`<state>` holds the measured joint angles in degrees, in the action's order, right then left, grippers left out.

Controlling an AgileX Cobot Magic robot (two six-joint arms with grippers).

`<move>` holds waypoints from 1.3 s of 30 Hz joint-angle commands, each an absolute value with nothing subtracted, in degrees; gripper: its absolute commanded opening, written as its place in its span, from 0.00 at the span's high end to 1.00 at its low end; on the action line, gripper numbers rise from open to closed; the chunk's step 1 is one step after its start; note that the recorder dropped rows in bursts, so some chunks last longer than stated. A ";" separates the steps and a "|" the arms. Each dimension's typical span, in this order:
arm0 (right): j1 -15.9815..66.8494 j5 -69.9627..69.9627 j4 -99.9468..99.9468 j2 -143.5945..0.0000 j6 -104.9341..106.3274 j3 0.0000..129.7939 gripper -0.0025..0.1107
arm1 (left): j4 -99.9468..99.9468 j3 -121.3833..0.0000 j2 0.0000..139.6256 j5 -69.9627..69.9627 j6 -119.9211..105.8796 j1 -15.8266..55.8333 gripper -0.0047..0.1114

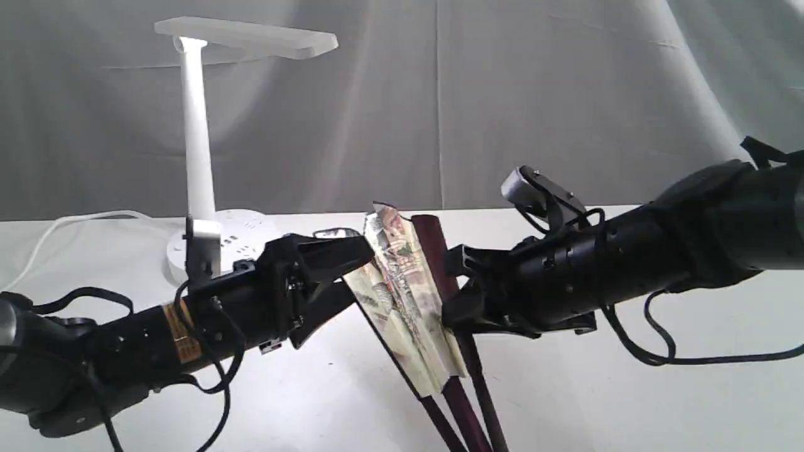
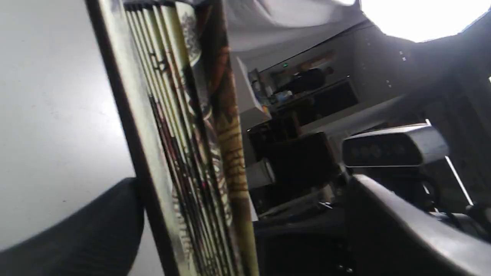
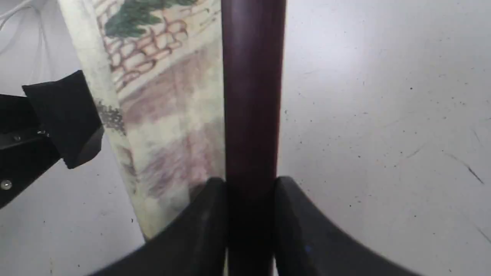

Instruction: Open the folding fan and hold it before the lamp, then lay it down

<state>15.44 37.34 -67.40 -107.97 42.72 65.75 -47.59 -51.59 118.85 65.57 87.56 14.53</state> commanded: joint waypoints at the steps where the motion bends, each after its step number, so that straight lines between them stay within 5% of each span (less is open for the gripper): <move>1: 15.61 37.77 -66.79 -107.62 42.81 66.08 0.98 | -46.77 -52.33 118.73 58.34 89.38 14.95 0.34; 39: 15.61 38.65 -66.91 -107.62 42.81 66.08 0.98 | -36.92 -52.33 118.98 53.47 89.95 16.90 0.37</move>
<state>15.44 38.22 -66.80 -107.97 42.72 65.75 -37.81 -51.98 118.93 53.82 89.37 16.61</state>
